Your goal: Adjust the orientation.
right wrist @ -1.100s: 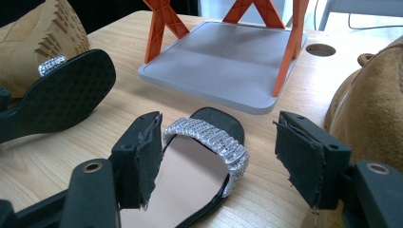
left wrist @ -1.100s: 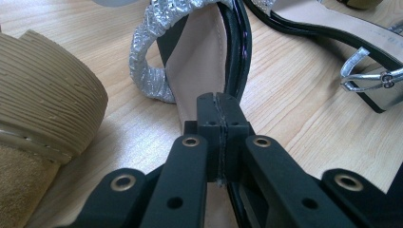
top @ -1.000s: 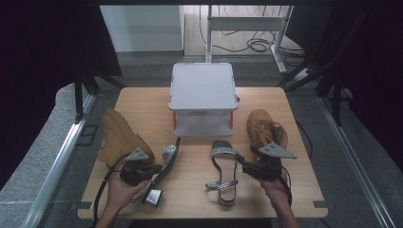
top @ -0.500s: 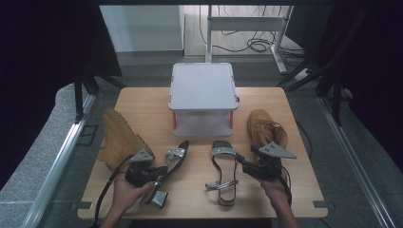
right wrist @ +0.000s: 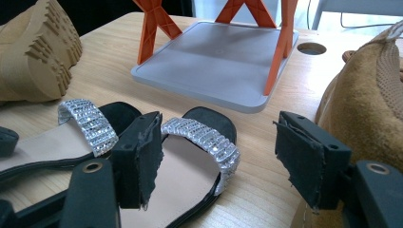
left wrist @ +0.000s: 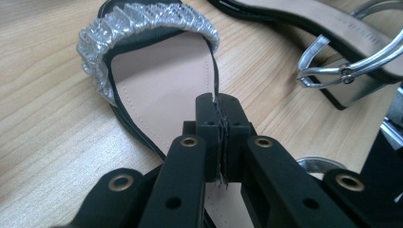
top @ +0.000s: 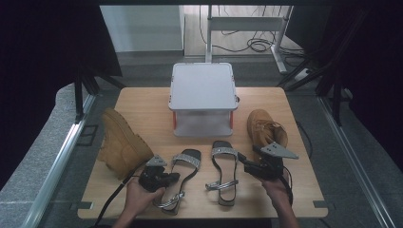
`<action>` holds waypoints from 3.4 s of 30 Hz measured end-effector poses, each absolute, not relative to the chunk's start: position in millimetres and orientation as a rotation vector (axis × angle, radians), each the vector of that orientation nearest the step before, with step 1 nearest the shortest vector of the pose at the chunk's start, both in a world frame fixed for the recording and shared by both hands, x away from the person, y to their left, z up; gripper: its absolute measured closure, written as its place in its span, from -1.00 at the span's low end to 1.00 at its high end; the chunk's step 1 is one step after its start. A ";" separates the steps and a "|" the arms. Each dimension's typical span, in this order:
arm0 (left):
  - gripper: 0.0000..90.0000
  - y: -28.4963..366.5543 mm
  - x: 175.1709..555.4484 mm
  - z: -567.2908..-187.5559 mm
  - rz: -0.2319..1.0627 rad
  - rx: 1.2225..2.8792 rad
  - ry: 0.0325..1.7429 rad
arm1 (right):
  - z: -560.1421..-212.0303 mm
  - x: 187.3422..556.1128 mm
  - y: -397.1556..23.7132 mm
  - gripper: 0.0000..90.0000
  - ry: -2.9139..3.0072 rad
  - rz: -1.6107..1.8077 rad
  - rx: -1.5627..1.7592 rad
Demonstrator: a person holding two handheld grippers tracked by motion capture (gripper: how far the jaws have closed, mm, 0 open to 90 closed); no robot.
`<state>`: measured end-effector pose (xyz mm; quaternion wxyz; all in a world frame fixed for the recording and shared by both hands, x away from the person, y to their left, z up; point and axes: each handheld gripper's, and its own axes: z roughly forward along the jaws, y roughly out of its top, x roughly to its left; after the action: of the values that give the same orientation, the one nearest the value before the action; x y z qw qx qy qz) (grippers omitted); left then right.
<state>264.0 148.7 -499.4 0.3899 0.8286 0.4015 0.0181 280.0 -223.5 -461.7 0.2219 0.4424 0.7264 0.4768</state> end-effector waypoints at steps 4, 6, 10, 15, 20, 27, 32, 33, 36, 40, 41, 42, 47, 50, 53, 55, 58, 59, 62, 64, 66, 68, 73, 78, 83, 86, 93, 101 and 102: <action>0.96 150.2 262.9 -497.1 0.029 2.090 1.010 | -461.7 280.1 -223.5 -0.27 2.007 1.316 1.223; 0.96 150.9 262.0 -495.4 0.018 2.082 1.001 | -461.8 280.1 -223.5 -0.27 2.006 1.314 1.224; 0.96 151.8 259.6 -490.9 0.000 2.063 0.988 | -462.8 280.4 -222.5 -0.27 2.008 1.308 1.226; 0.95 152.5 253.0 -480.6 -0.005 2.042 0.954 | -464.0 280.8 -221.9 -0.27 2.015 1.304 1.230; 0.95 150.3 240.8 -468.2 0.003 2.035 0.915 | -463.1 279.4 -222.0 -0.27 2.008 1.310 1.232; 0.98 138.3 218.6 -462.3 -0.020 2.067 0.845 | -461.7 276.9 -222.5 -0.27 2.002 1.318 1.238; 0.99 121.7 201.1 -472.5 -0.061 2.151 0.793 | -461.5 276.6 -222.0 -0.27 2.002 1.317 1.235; 0.99 121.7 201.1 -472.5 -0.061 2.151 0.793 | -461.5 276.6 -222.0 -0.27 2.002 1.317 1.235; 0.99 111.6 198.0 -478.6 -0.059 2.206 0.778 | -462.0 276.7 -221.2 -0.27 2.005 1.315 1.233; 0.99 108.1 198.4 -483.9 -0.052 2.241 0.785 | -462.5 276.8 -221.3 -0.27 2.006 1.313 1.235; 0.99 107.9 199.0 -485.4 -0.048 2.249 0.784 | -462.7 276.8 -221.4 -0.27 2.006 1.313 1.239; 0.99 107.7 199.1 -486.1 -0.036 2.253 0.792 | -463.9 277.2 -221.5 -0.27 2.007 1.311 1.242; 1.00 110.3 202.9 -490.8 0.032 2.292 0.828 | -466.1 277.8 -220.5 -0.27 2.015 1.307 1.244; 1.00 111.6 204.9 -493.2 0.025 2.294 0.840 | -466.7 278.0 -220.1 -0.27 2.017 1.303 1.244; 1.00 112.4 206.4 -495.1 0.040 2.306 0.850 | -467.0 278.0 -219.8 -0.27 2.018 1.302 1.245; 1.00 112.6 206.4 -495.1 0.042 2.308 0.849 | -466.8 277.8 -219.9 -0.27 2.016 1.303 1.244; 1.00 114.3 207.6 -495.1 0.050 2.312 0.854 | -466.7 277.6 -220.1 -0.27 2.016 1.303 1.243; 1.00 114.3 207.6 -495.1 0.050 2.312 0.854 | -466.7 277.6 -220.1 -0.27 2.016 1.303 1.243; 1.00 118.6 210.7 -495.8 0.070 2.319 0.879 | -466.7 277.6 -220.4 -0.27 2.015 1.303 1.242; 1.00 123.2 213.9 -497.0 0.076 2.319 0.901 | -466.9 277.8 -220.4 -0.27 2.016 1.301 1.243; 1.00 127.8 216.6 -497.5 0.061 2.310 0.912 | -467.5 278.1 -220.1 -0.27 2.017 1.298 1.245; 1.00 130.8 218.0 -497.1 0.052 2.300 0.917 | -467.9 278.2 -219.8 -0.27 2.021 1.296 1.246; 1.00 134.6 219.8 -496.6 0.058 2.298 0.926 | -468.4 278.5 -219.7 -0.27 2.022 1.293 1.244; 1.00 134.9 219.5 -495.9 0.051 2.301 0.922 | -469.4 279.1 -219.0 -0.27 2.031 1.307 1.251; 1.00 136.3 220.5 -495.3 0.043 2.300 0.923 | -470.2 279.5 -218.5 -0.27 2.035 1.305 1.249; 1.00 136.2 220.7 -495.0 0.034 2.301 0.923 | -470.8 280.5 -220.0 -0.27 2.033 1.307 1.258; 0.97 136.2 213.8 -477.2 -0.024 2.238 0.848 | -469.3 279.8 -220.1 -0.27 2.028 1.321 1.259; 0.85 143.1 236.8 -439.9 0.088 2.135 0.822 | -467.7 282.2 -218.4 -0.27 2.028 1.355 1.268; 0.79 143.7 240.2 -437.8 0.101 2.124 0.829 | -466.9 282.6 -218.5 -0.27 2.025 1.362 1.267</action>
<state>240.2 143.7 -437.8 0.4165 0.8460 0.3304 0.0401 282.6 -218.5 -466.9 0.1947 0.4521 0.7222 0.4859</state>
